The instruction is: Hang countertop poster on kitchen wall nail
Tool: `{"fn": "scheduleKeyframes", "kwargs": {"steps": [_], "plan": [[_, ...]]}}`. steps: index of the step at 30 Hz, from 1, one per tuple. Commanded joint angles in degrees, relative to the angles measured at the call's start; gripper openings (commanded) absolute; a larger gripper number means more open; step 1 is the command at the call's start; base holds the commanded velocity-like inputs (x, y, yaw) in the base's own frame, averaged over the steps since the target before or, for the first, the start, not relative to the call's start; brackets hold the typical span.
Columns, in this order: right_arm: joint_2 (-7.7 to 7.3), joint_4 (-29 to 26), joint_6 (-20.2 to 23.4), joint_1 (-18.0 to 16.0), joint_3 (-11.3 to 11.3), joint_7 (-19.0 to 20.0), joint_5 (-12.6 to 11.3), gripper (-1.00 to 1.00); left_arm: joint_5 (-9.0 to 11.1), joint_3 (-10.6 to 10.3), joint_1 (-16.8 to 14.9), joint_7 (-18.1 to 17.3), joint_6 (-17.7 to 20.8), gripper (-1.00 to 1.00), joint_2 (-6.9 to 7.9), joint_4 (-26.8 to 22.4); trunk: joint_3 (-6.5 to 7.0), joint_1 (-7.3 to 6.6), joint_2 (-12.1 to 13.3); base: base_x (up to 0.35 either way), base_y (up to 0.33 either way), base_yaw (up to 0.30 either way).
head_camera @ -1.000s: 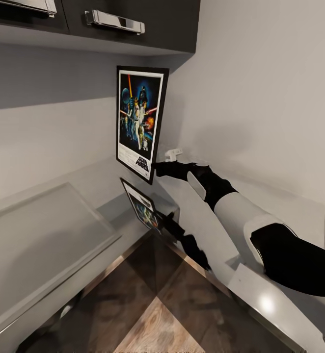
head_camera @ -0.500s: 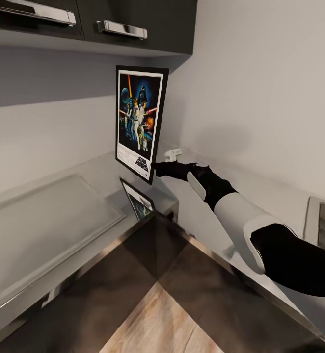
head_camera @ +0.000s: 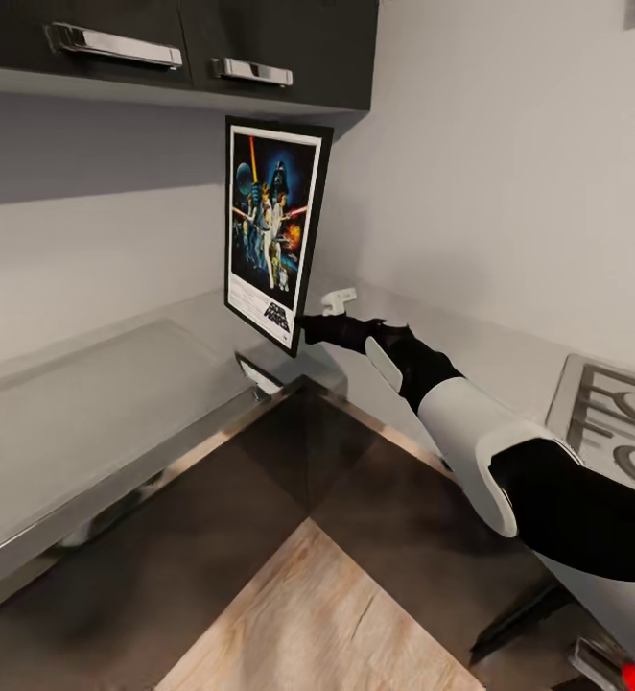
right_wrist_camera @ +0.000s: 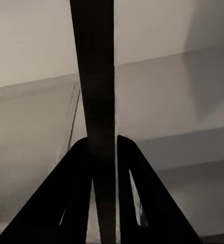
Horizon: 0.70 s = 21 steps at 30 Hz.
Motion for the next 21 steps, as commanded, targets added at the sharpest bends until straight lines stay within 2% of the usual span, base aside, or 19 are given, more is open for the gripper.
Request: {"fn": "scheduleKeyframes", "kwargs": {"steps": [1, 9, 21], "plan": [[0.00, -0.03, 0.11, -0.04, 0.19, 0.04, -0.56, -1.00, 0.03, 0.17, 0.02, -0.35, -0.03, 1.00, -0.02, -0.06, -0.04, -0.03, -0.03, -0.336, 0.000, 0.000], [0.00, -0.03, -1.14, 0.04, 0.42, 2.51, -0.56, -1.00, 0.03, 0.23, 0.02, -0.35, -0.02, 1.00, -0.02, -0.06, -0.04, -0.03, -0.03, -0.336, 0.000, 0.000], [0.00, -0.11, -1.24, 1.57, 0.43, 3.11, -0.56, -1.00, 0.03, 0.26, 0.02, -0.35, -0.02, 1.00, -0.02, -0.06, -0.04, -0.03, -0.03, -0.336, 0.000, 0.000]]}}
